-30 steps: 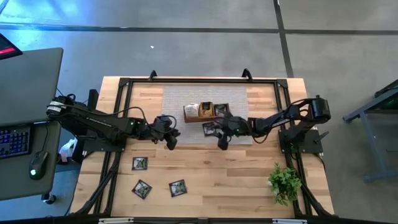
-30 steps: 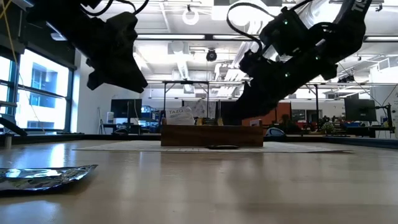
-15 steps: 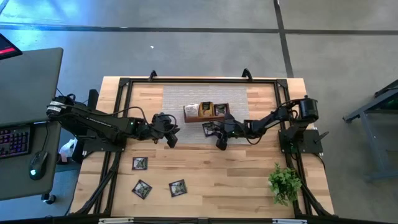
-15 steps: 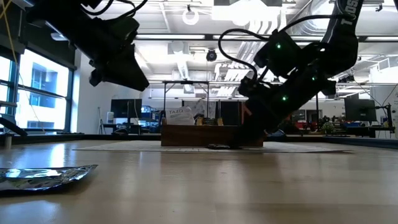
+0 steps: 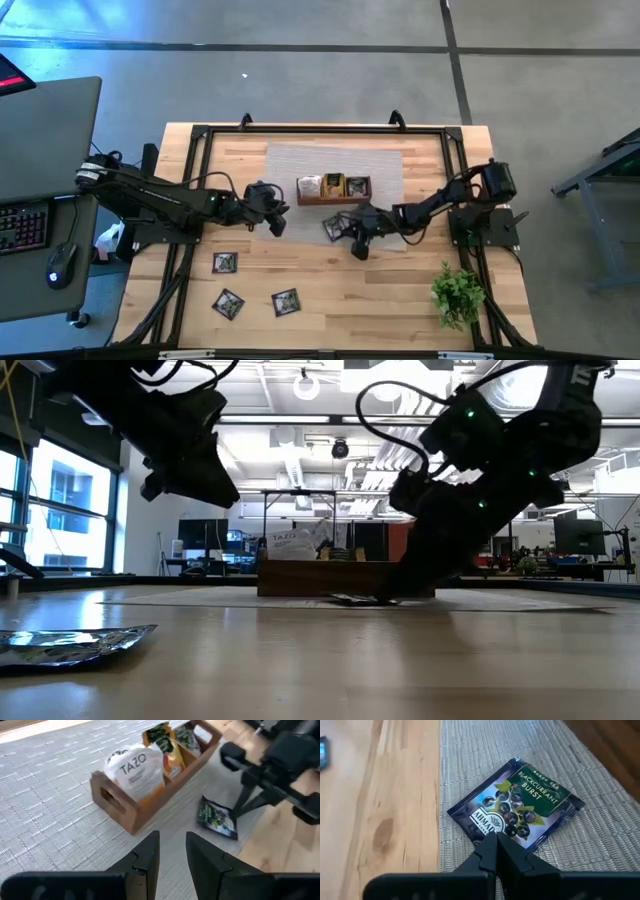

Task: Pick & Place Tea
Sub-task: Put the violet tea bag into the right section of the wooden organizer

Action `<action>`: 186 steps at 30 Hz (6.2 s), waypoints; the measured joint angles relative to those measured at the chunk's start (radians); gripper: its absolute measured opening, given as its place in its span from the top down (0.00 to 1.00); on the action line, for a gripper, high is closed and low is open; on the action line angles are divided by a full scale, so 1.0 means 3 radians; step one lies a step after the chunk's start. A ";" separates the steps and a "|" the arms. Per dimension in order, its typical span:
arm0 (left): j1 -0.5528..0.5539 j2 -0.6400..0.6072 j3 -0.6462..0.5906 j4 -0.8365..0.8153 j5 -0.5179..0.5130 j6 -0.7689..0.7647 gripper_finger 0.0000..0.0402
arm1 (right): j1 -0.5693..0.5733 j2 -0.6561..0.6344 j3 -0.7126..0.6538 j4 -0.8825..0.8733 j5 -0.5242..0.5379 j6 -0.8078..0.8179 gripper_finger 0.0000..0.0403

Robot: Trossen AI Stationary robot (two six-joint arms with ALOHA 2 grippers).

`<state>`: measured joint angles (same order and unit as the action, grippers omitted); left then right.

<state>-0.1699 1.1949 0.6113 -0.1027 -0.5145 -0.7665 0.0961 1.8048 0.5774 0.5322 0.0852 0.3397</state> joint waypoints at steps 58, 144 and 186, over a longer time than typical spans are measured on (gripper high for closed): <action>0.0177 0.2303 0.0917 0.1332 0.0728 -0.2234 0.77 | 0.0118 -0.0062 -0.0006 0.0032 0.0093 -0.0001 1.00; 0.0526 0.2380 0.1912 -0.0364 0.2032 -0.1473 0.77 | 0.0013 0.0012 -0.0005 -0.0078 0.0342 0.0299 1.00; 0.0343 0.2645 0.1920 -0.0055 0.1937 -0.1906 0.77 | 0.0077 0.0017 -0.0011 0.0010 0.0293 0.0327 1.00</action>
<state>-0.0669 1.9884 1.1873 -0.1193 0.0665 -1.3382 0.1192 1.8099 0.5739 0.5351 0.1730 0.4377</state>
